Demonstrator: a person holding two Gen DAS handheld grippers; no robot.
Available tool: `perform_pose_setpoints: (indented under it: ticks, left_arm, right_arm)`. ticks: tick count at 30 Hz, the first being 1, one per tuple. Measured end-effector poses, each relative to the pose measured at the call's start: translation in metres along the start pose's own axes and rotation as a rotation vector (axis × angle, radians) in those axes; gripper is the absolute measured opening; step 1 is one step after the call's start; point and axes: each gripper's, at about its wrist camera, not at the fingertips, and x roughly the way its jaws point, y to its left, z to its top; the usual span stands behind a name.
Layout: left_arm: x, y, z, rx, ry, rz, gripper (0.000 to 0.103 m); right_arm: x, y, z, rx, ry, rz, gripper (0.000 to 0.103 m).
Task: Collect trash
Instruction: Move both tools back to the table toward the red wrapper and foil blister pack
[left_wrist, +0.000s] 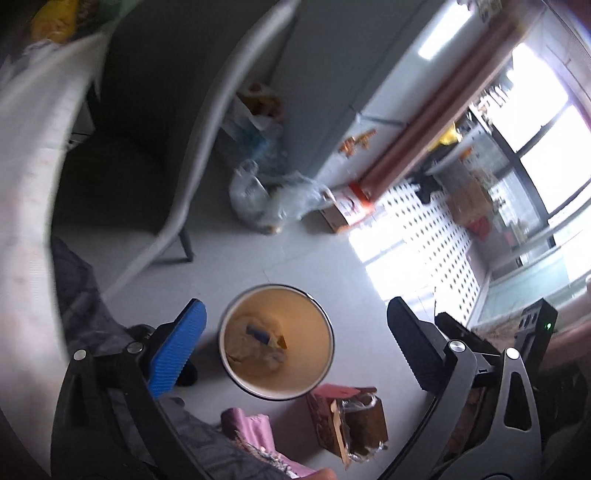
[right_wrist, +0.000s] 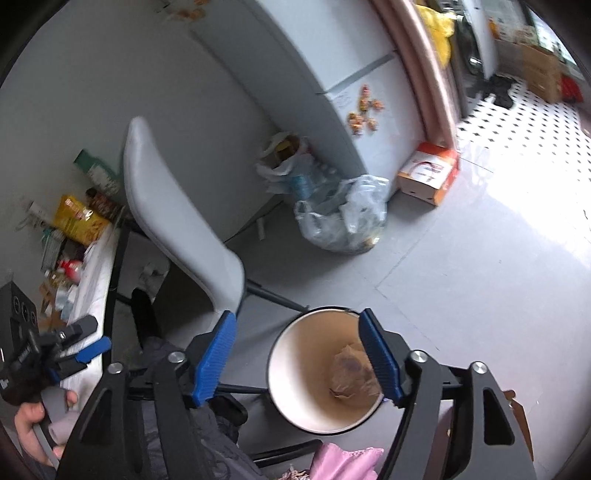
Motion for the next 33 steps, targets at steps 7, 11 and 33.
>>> perform_pose_setpoints:
  ticks: [7, 11, 33]
  left_arm:
    - [-0.053, 0.04, 0.005, -0.073, -0.11, 0.056, 0.097]
    - [-0.091, 0.06, 0.0, -0.1, -0.188, 0.089, 0.097]
    - [-0.226, 0.183, -0.061, -0.294, -0.45, 0.23, 0.097]
  right_arm:
    - [0.006, 0.062, -0.002, -0.107, -0.018, 0.06, 0.096]
    - [0.011, 0.097, -0.005, -0.176, 0.013, 0.086, 0.096]
    - [0.004, 0.283, -0.067, -0.518, 0.095, 0.247, 0.096]
